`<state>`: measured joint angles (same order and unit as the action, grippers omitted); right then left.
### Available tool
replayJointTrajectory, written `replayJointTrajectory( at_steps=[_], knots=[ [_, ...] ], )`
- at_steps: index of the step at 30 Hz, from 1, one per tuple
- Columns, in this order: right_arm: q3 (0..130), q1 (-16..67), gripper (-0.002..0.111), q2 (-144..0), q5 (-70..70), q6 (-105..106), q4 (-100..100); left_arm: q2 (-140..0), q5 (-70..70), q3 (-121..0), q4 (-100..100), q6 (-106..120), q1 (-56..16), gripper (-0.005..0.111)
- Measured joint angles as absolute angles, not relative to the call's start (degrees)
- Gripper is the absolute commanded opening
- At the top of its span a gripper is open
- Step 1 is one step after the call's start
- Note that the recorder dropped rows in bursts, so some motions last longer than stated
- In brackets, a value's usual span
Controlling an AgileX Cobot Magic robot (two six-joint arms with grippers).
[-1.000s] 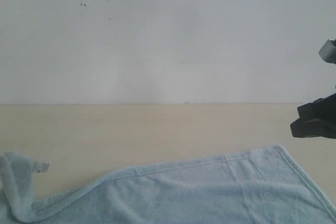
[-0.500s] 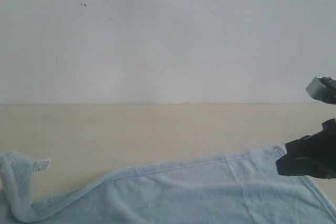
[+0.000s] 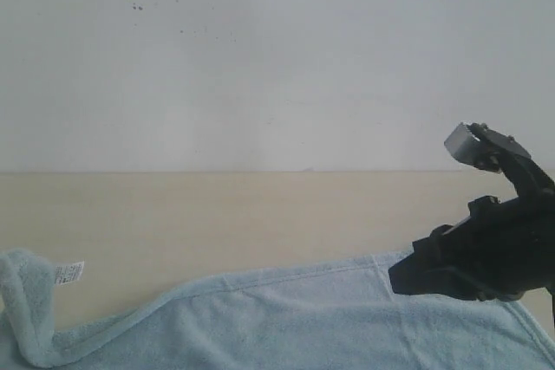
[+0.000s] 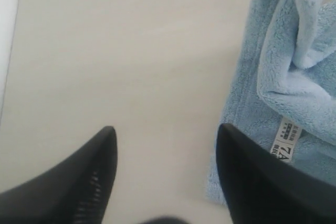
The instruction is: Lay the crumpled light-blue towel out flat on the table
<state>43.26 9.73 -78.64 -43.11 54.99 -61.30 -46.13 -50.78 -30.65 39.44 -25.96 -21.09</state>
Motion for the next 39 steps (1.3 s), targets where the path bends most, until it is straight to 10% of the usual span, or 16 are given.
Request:
replayJointTrajectory(
  at_steps=[5,39],
  knots=[
    [43.26,9.73,-0.001,-78.64,-44.07,56.53,-63.84,-44.86,-48.14,-28.46,39.44,-26.88,-21.09,0.054],
    [43.26,16.11,0.0,-78.64,-41.19,68.42,-77.67,-44.72,-45.6,-23.52,45.41,-35.3,-21.09,0.054]
  ],
)
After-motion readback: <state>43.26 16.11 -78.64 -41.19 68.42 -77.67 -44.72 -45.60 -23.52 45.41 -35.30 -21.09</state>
